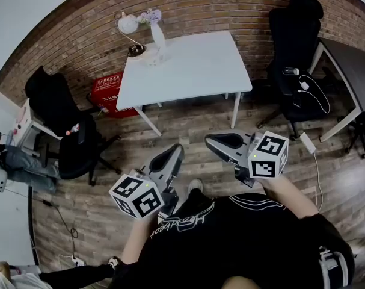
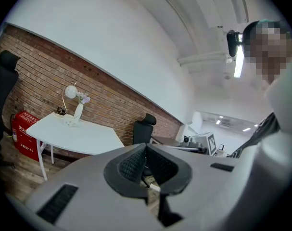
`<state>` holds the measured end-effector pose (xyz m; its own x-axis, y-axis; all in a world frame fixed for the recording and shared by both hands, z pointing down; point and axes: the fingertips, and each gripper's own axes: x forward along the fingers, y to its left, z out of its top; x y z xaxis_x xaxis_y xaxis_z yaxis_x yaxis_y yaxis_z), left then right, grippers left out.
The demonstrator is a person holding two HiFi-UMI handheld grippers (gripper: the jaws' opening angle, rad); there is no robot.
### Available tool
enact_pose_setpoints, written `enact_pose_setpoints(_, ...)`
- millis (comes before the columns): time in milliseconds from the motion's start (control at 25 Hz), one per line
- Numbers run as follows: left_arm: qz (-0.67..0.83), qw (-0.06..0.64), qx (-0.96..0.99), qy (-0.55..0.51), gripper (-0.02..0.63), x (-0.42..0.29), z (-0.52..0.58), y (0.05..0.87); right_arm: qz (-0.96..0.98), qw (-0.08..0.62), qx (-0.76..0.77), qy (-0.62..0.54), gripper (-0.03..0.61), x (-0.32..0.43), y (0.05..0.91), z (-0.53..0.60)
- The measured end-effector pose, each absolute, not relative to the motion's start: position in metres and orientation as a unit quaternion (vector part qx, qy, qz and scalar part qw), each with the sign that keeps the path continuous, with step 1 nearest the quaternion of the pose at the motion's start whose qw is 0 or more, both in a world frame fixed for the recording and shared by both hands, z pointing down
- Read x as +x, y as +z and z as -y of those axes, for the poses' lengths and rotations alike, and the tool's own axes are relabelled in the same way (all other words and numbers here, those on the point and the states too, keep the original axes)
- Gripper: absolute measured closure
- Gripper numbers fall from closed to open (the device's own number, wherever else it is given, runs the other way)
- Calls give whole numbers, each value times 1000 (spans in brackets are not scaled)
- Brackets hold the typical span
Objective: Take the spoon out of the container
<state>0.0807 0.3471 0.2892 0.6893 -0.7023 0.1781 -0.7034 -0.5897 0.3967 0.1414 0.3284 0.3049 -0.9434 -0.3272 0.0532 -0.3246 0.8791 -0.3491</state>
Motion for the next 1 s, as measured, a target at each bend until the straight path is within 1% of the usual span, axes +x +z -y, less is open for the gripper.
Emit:
enact_pose_setpoints(240, 391, 228, 892, 3, 609, 75, -324, 301, -964, 12, -185, -190, 581, 141, 316, -301)
enact_pose_setpoints(440, 389, 238, 890, 2, 608, 61, -284, 310, -960, 21, -193, -201, 581, 132, 322, -261)
enact_pose_setpoints(1000, 379, 267, 886, 9, 609, -15, -84, 322, -946, 20, -236, -223, 580, 73, 325, -63)
